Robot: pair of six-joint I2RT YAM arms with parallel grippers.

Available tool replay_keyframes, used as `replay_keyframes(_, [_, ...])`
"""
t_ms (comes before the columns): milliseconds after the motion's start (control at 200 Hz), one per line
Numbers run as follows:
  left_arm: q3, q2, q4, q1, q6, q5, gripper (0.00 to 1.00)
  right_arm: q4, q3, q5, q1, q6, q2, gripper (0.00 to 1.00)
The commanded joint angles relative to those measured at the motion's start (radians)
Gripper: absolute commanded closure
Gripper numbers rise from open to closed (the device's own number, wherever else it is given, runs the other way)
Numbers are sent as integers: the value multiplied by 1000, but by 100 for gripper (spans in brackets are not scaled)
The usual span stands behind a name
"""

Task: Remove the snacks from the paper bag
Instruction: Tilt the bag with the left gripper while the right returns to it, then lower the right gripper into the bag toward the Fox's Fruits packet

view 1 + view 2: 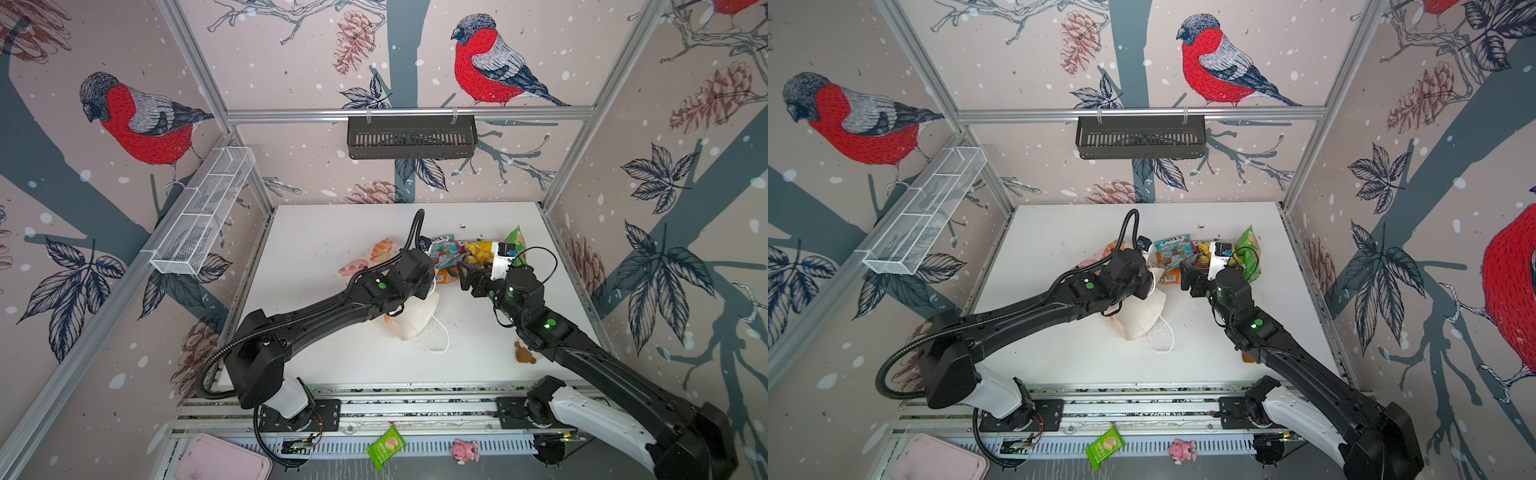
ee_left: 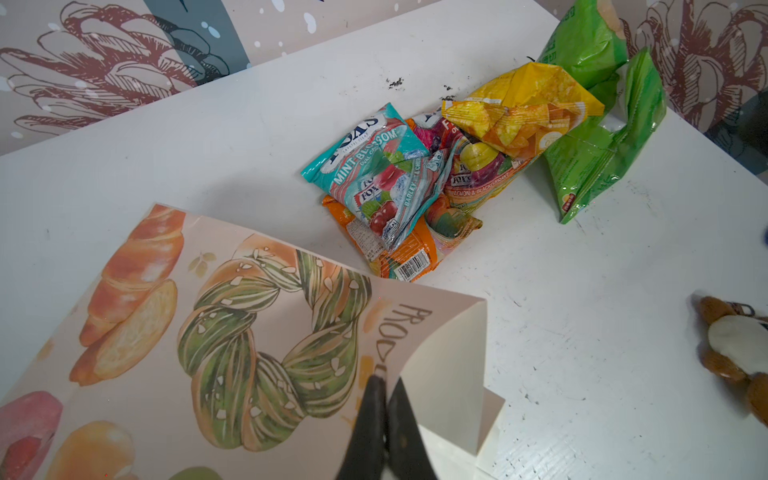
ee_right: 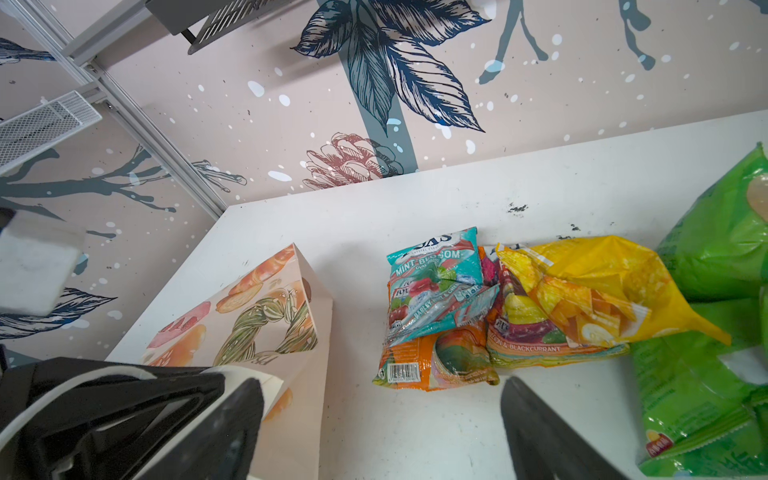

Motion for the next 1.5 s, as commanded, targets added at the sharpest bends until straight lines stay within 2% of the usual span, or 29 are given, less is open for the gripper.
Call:
replay_keyframes(0, [4,-2,-8,0,-41,-99,100,47,-14,-19,-1,0,5,10])
replay_keyframes(115, [-30,-27,23,14,-14,-116,100,74,-39,-59,2,11,18,11])
replay_keyframes(290, [-42,-49,60,79,-7,-53,100,177,-102,-128,45,46,32,15])
replay_keyframes(510, [-29,-42,91,131,35,36,100,305,-144,-87,179,64,88,15])
replay_keyframes(791, [9,-34,48,148,77,62,100,519,-132,-62,342,30,239,12])
replay_keyframes(916, [23,-38,38,150,81,80,100,555,-106,-56,372,39,321,12])
replay_keyframes(1216, [50,-60,1,153,96,89,100,658,-54,-129,396,40,488,27])
replay_keyframes(1491, [39,-81,-6,156,119,79,100,690,-14,-127,399,29,602,36])
